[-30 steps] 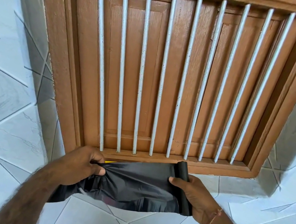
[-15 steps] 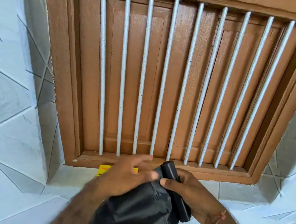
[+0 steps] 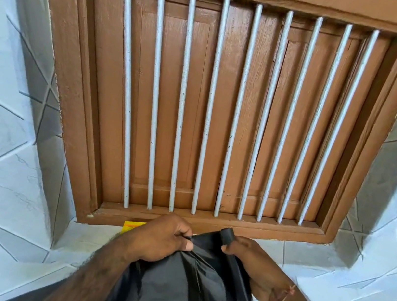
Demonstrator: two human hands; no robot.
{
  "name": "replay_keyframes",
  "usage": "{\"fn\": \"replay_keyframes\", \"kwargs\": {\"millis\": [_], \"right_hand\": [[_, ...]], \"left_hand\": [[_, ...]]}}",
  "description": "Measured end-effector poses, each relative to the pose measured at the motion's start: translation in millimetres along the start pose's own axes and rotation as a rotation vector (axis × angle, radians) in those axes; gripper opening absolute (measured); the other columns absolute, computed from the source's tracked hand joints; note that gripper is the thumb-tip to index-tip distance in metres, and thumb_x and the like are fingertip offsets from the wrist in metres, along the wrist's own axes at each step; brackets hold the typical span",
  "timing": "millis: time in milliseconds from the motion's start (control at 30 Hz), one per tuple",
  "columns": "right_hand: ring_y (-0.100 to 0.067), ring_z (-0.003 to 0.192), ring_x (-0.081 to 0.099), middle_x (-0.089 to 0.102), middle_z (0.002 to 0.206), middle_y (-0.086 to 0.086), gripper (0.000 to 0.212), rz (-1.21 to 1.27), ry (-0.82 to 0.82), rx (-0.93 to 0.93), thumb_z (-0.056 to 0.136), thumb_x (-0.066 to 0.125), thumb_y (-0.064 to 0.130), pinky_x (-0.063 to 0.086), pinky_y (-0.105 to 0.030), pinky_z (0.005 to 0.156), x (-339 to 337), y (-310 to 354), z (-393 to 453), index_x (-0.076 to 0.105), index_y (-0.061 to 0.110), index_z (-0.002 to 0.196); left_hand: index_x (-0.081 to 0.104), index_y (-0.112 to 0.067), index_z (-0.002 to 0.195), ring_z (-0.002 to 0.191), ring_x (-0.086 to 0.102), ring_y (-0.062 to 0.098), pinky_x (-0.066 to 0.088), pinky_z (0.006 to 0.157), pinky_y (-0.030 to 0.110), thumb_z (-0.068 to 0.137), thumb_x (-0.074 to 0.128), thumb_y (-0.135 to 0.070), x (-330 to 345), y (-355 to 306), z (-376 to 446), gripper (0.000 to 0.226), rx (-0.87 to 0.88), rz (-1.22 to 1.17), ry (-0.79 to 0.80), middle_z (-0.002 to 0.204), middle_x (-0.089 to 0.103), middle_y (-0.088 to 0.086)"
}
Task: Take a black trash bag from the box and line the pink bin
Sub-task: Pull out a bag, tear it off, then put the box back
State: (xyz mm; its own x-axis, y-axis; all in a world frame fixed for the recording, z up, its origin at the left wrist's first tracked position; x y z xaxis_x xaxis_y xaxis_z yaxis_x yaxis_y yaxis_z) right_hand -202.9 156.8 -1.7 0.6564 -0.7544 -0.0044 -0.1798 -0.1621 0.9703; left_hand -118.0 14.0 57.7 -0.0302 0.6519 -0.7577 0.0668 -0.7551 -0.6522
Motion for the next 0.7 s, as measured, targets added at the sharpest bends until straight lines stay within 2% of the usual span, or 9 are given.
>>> {"fn": "replay_keyframes", "kwargs": {"millis": [67, 133, 233, 300, 433, 533, 700], "right_hand": [[-0.035, 0.098, 0.067, 0.073, 0.104, -0.020, 0.032, 0.078, -0.024, 0.034, 0.078, 0.064, 0.025, 0.051, -0.046, 0.093, -3, -5, 2, 0.070, 0.006, 0.104], [-0.036, 0.104, 0.068, 0.074, 0.108, -0.018, 0.032, 0.116, 0.032, 0.012, 0.083, 0.070, 0.028, 0.051, -0.048, 0.099, 5, -4, 1, 0.071, 0.007, 0.107], [-0.033, 0.096, 0.072, 0.076, 0.102, -0.018, 0.033, 0.026, 0.016, -0.078, 0.070, 0.083, 0.019, 0.056, -0.044, 0.091, 11, 2, 2, 0.074, 0.006, 0.099], [-0.031, 0.087, 0.071, 0.075, 0.095, -0.017, 0.028, 0.010, -0.083, -0.105, 0.068, 0.079, 0.019, 0.056, -0.041, 0.083, 5, 6, 3, 0.074, 0.006, 0.091], [-0.029, 0.085, 0.061, 0.066, 0.090, -0.016, 0.015, 0.032, -0.166, -0.047, 0.085, 0.060, 0.019, 0.048, -0.039, 0.078, -2, 7, 1, 0.067, 0.007, 0.092], [-0.032, 0.090, 0.063, 0.068, 0.092, -0.016, 0.025, 0.029, -0.207, -0.009, 0.088, 0.052, 0.027, 0.049, -0.043, 0.086, -5, 6, 0, 0.067, 0.009, 0.096], [-0.030, 0.091, 0.072, 0.077, 0.095, -0.014, 0.022, -0.025, -0.204, -0.156, 0.083, 0.072, 0.029, 0.057, -0.040, 0.086, 3, 19, -2, 0.072, 0.011, 0.095]], "left_hand": [[0.059, -0.020, 0.061, 0.055, 0.043, 0.002, 0.037, 0.057, 0.024, 0.091, 0.063, -0.026, -8, 2, -3, 0.031, -0.006, 0.004, -0.008, 0.059, 0.050, -0.012], [0.064, -0.011, 0.070, 0.061, 0.047, 0.007, 0.040, 0.061, 0.025, 0.091, 0.063, -0.026, -12, 4, -5, 0.025, -0.015, 0.002, 0.003, 0.067, 0.054, -0.002], [0.065, -0.008, 0.076, 0.064, 0.049, 0.011, 0.041, 0.061, 0.025, 0.091, 0.064, -0.025, -14, 7, -9, 0.023, -0.019, -0.026, 0.026, 0.070, 0.056, 0.001], [0.067, -0.014, 0.075, 0.065, 0.051, 0.010, 0.041, 0.061, 0.025, 0.090, 0.064, -0.026, -15, 10, -9, 0.020, -0.034, -0.028, 0.028, 0.070, 0.058, 0.000], [0.067, -0.016, 0.074, 0.066, 0.054, 0.006, 0.044, 0.064, 0.026, 0.090, 0.063, -0.026, -25, 18, -11, 0.020, -0.042, -0.020, 0.008, 0.071, 0.060, -0.004], [0.067, -0.016, 0.072, 0.066, 0.052, 0.006, 0.044, 0.065, 0.028, 0.091, 0.064, -0.024, -29, 23, -13, 0.021, -0.040, -0.028, 0.024, 0.068, 0.057, -0.006], [0.063, -0.019, 0.067, 0.063, 0.048, 0.006, 0.040, 0.062, 0.029, 0.089, 0.065, -0.027, -28, 28, -14, 0.024, -0.018, 0.049, 0.040, 0.063, 0.052, -0.011]]}}
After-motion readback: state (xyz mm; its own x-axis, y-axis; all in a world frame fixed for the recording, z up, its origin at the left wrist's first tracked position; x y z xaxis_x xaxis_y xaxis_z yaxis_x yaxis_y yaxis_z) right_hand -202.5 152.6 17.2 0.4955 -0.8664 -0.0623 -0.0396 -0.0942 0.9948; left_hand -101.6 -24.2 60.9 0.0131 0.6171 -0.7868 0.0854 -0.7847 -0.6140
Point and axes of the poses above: each hand's wrist, its own z-axis towards the middle knuckle, its own x-axis out of the palm, y = z × x, the point moved 9 cm from there along z, towards the middle knuckle
